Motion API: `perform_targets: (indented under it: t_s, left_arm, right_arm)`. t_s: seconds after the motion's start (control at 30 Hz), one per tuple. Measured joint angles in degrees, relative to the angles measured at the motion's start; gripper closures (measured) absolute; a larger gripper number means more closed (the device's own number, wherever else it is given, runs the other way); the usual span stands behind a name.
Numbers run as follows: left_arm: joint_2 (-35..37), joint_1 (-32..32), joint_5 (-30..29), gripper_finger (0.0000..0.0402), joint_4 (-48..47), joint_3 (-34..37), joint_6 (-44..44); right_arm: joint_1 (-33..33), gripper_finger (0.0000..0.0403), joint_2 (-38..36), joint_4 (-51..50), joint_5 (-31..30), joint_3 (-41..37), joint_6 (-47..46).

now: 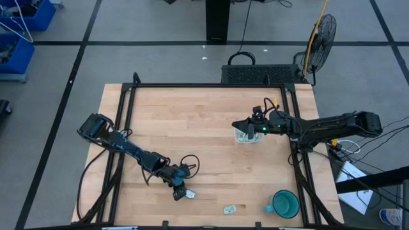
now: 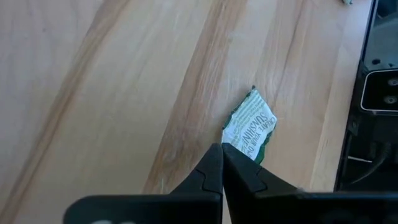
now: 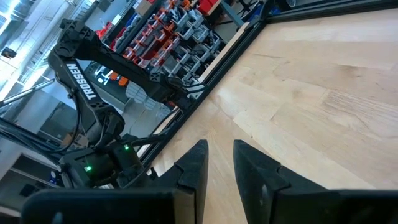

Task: Pick and place Stevia / Truvia into bins
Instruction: Put the white truvia packet into the transparent bin

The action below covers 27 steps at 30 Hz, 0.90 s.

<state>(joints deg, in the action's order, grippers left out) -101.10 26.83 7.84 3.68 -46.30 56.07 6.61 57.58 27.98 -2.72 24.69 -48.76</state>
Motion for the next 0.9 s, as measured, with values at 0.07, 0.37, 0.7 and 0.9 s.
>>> perform_targets:
  t_s: [0.07, 0.37, 0.7, 0.9]
  left_arm:
    - [0.0, 0.0, 0.0, 0.0396, 0.0, 0.0, 0.0]
    - [0.02, -0.46, -0.37, 0.0399, 1.14, 0.0, -1.03]
    - [2.21, -7.15, -0.72, 0.04, 2.92, 0.02, -8.57]
    - [4.0, -13.73, -0.83, 0.0401, 6.73, -0.32, -14.2]
  right_arm:
    - [0.0, 0.0334, 0.0, 0.0, 0.0, 0.0, -0.02]
    - [-1.46, 0.0331, 0.44, 0.35, 6.27, 0.0, 1.1]
    - [-9.99, 0.0248, 11.58, 4.15, 6.02, 0.0, -0.4]
    - [-12.04, 0.022, 24.9, 15.58, 5.95, 0.02, -3.31]
